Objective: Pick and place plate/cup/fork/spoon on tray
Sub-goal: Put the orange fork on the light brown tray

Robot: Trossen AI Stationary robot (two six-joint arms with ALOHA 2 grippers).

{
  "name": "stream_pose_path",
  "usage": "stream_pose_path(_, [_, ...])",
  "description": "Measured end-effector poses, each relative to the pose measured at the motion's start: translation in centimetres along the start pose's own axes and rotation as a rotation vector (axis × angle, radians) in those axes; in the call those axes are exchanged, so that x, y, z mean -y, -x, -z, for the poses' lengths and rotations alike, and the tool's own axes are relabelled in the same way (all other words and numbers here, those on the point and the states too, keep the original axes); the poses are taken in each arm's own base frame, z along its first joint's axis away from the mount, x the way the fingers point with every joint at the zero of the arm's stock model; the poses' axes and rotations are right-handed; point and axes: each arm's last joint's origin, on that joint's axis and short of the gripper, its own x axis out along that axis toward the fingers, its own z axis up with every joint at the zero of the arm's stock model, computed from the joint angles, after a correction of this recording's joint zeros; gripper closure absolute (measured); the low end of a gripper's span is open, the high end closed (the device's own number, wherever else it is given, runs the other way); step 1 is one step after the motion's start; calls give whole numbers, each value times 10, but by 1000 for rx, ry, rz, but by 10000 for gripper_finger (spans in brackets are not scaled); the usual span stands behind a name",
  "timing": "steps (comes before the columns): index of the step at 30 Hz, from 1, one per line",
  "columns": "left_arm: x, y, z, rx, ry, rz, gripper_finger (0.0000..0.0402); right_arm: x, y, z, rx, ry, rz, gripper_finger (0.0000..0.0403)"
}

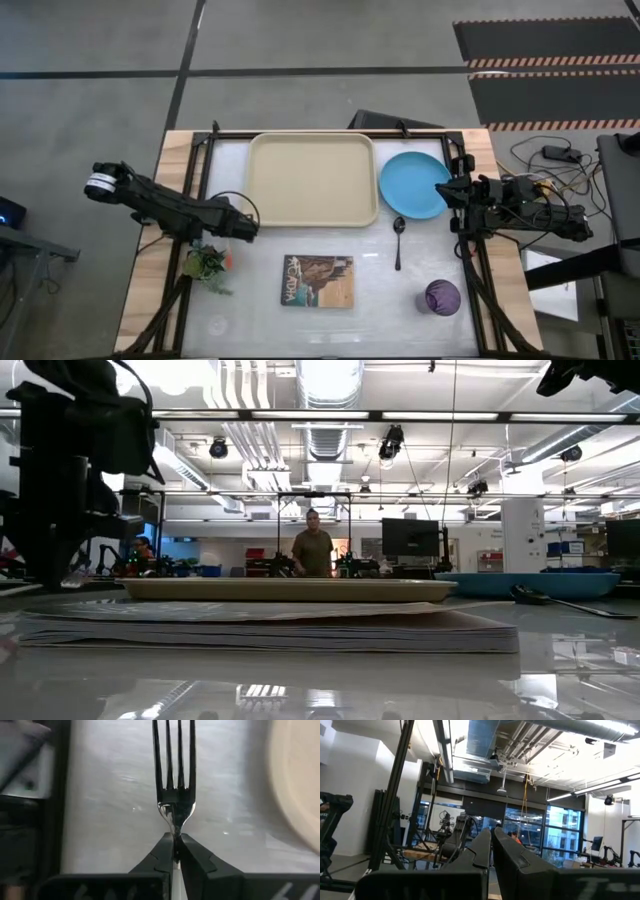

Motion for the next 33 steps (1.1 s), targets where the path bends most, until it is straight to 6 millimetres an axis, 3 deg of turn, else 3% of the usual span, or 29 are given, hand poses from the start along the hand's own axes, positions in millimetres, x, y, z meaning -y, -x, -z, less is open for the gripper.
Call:
stream_pose_path(9, [6,30,-7,44,-37,17,401,0,0,-1,7,-3,0,394])
stream_pose_path(17, [13,71,-16,112,-77,48,401,0,0,-1,6,-4,1,394])
stream_pose_path(27, [37,124,-32,337,-133,269,401,0,0,-1,7,-4,1,394])
stream_pose_path(33, [62,131,-50,413,-204,348,401,0,0,-1,8,-4,0,394])
